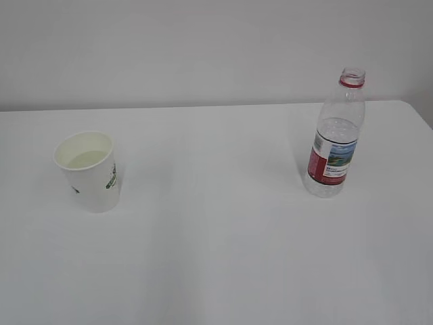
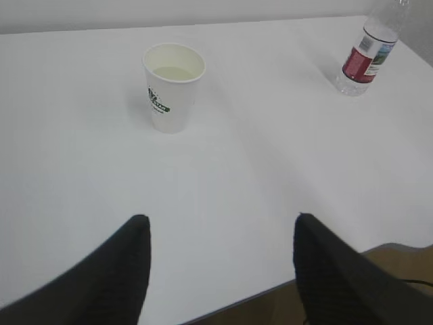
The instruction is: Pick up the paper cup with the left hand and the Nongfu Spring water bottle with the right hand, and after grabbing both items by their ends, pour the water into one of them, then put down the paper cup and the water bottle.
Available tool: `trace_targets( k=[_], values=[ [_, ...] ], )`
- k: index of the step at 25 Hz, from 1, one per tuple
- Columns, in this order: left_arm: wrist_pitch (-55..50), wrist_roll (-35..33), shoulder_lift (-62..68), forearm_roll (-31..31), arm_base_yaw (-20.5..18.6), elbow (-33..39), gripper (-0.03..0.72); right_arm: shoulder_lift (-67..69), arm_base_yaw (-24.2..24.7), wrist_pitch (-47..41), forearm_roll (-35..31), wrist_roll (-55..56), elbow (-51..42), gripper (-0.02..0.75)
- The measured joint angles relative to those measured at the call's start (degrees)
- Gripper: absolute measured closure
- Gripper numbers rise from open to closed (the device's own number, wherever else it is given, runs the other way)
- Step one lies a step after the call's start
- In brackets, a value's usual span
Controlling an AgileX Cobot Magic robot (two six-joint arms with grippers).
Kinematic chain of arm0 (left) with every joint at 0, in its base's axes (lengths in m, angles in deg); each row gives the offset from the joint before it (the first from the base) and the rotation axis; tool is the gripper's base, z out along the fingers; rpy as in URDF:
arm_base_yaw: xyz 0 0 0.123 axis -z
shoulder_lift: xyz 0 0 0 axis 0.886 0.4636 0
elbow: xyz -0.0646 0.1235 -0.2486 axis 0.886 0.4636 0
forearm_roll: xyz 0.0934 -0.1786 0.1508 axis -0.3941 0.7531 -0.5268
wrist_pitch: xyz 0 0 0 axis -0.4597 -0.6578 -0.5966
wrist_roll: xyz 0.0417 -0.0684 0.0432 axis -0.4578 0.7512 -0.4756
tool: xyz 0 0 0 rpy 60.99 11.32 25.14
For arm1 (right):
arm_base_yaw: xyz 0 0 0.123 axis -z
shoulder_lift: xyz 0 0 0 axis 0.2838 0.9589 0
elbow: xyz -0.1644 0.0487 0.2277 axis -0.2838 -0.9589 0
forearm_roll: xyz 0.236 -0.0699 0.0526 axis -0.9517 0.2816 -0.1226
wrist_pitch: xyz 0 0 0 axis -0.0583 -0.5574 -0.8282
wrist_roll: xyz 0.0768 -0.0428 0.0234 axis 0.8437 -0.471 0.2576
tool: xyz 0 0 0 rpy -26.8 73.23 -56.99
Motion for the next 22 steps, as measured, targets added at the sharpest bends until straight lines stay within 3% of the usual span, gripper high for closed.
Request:
trace_targets(
  k=[22],
  values=[
    [2.6, -1.0, 0.0, -0.9, 0.0, 9.0, 0.223, 0.0, 0.0, 5.9, 1.0, 1.7, -8.3, 0.147]
  ],
)
